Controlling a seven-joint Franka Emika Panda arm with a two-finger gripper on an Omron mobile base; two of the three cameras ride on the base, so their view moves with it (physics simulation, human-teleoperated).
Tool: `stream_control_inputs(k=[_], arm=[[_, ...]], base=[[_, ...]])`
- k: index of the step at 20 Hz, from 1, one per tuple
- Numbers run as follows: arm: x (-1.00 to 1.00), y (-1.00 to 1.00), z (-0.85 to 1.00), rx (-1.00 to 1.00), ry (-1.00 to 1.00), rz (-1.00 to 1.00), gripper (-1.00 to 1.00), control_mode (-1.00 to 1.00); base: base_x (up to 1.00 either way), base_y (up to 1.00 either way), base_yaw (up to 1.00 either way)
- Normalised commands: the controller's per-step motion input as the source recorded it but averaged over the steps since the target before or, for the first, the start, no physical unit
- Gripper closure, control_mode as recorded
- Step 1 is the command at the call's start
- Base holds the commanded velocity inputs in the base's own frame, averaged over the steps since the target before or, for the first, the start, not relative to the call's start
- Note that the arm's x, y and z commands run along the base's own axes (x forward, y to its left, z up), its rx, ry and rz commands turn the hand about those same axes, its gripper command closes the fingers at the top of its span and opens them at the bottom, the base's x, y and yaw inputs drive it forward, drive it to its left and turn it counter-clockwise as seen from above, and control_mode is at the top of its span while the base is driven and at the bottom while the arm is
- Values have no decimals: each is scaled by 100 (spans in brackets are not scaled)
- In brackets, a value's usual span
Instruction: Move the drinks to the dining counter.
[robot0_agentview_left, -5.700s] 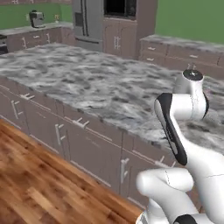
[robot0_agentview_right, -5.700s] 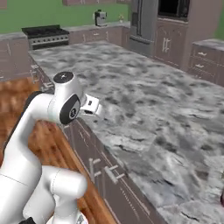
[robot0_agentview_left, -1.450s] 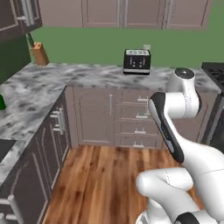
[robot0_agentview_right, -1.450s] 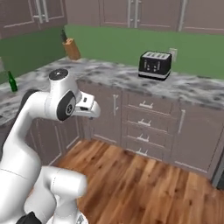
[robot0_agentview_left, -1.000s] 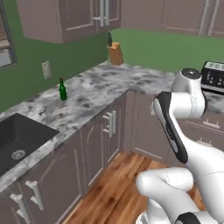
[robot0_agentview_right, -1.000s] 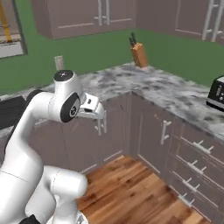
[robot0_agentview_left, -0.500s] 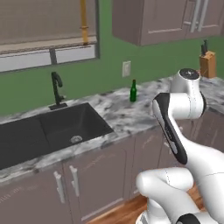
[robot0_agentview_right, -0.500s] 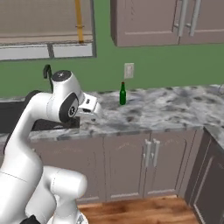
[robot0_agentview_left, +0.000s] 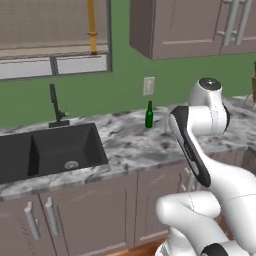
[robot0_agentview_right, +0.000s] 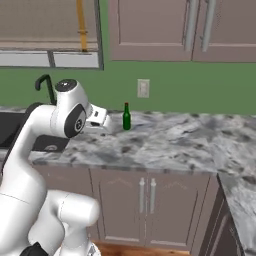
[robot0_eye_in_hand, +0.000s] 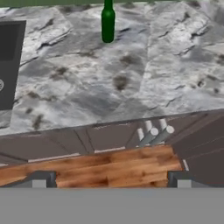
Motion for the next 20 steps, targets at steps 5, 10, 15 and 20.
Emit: stream_control_inputs(k=[5,10,15,20], arm=[[0,0,0,0,0,0,-100,100],[0,0,0,0,0,0,-100,100],[0,0,0,0,0,0,-100,100],[0,0,0,0,0,0,-100,100]], base=[[52,-27,25],[42,-16,14],[53,-43,2],[51,-40,3]])
